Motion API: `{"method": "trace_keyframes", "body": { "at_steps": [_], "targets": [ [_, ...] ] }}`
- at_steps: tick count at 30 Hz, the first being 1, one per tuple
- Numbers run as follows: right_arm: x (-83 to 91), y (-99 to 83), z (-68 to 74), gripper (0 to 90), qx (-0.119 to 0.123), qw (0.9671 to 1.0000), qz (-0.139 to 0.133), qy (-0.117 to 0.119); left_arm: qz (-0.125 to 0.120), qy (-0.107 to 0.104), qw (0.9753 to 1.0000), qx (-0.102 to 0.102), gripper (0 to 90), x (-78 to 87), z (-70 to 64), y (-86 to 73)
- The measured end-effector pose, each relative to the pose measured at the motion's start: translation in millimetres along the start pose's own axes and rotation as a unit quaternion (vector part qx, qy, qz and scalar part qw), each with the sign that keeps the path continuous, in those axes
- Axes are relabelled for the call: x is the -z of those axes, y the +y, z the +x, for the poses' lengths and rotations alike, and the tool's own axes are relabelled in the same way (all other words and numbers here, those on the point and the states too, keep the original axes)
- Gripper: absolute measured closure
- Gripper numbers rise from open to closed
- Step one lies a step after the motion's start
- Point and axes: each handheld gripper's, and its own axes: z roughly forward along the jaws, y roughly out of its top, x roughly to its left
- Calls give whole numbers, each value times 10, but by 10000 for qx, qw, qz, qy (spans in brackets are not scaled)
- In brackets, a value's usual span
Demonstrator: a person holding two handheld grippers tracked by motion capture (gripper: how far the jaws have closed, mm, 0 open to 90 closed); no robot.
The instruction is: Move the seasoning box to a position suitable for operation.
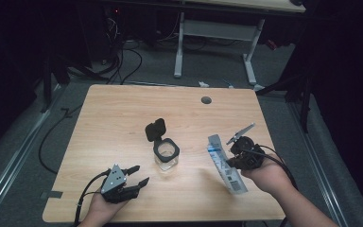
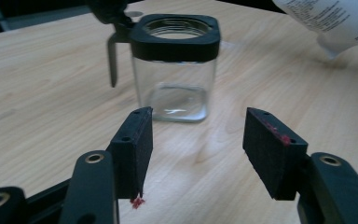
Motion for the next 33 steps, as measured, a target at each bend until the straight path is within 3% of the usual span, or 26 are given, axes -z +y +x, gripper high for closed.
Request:
{"method": "trace_keyframes", "body": {
  "at_steps": [4,22,33],
  "targets": [
    [8,-2,8,900,1,10000,72,-2,27,-85,9999,-76,431,-11,-45,-14],
    [93,157,24,900,229,9997,-86,37,-55,-124,9999,79,395,-44,-136,-47],
    [122,284,121,900,365,9993,-79,81,55,-429,9989,152,340,-194,-332,-137]
  ]
}}
